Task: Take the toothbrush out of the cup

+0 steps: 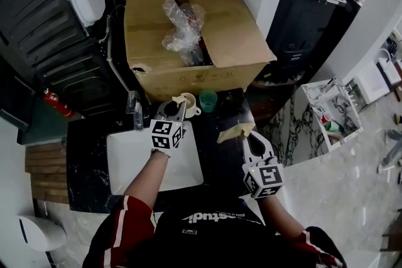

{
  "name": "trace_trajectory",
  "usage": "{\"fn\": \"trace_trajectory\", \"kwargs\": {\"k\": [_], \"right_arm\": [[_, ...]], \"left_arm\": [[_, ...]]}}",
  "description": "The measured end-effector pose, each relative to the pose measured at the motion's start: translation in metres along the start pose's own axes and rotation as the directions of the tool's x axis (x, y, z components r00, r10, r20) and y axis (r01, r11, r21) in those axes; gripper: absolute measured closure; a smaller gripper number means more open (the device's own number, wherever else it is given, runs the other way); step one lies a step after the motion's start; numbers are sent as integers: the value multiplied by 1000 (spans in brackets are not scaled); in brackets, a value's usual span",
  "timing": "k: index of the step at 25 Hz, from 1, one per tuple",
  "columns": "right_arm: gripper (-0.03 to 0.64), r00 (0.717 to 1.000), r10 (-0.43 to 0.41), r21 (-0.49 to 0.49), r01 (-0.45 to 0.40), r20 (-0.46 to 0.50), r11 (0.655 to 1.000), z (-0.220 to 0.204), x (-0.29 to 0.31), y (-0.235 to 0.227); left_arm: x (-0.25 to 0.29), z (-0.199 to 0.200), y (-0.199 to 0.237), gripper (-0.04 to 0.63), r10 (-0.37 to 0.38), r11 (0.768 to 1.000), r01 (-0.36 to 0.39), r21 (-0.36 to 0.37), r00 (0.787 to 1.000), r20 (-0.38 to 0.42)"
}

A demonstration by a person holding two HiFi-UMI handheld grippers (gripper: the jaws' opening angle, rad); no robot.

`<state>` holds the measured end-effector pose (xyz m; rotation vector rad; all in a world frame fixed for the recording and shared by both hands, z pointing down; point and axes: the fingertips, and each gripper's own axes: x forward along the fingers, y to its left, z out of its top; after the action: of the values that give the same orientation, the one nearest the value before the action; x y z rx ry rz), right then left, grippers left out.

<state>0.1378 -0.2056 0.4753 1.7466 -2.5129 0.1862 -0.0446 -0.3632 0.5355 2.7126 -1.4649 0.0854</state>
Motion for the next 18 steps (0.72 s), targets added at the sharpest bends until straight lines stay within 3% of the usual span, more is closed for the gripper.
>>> {"fn": "trace_trajectory", "kwargs": {"k": [7,18], "right_arm": [[578,999,31,0,-31,17,1000,4,4,9],[580,997,73,-11,-73,22,997,6,14,19]], "left_arm": [[-26,53,10,541,-7,1000,6,11,998,65],[-84,74,-4,541,-8,1000,7,5,997,77]]}}
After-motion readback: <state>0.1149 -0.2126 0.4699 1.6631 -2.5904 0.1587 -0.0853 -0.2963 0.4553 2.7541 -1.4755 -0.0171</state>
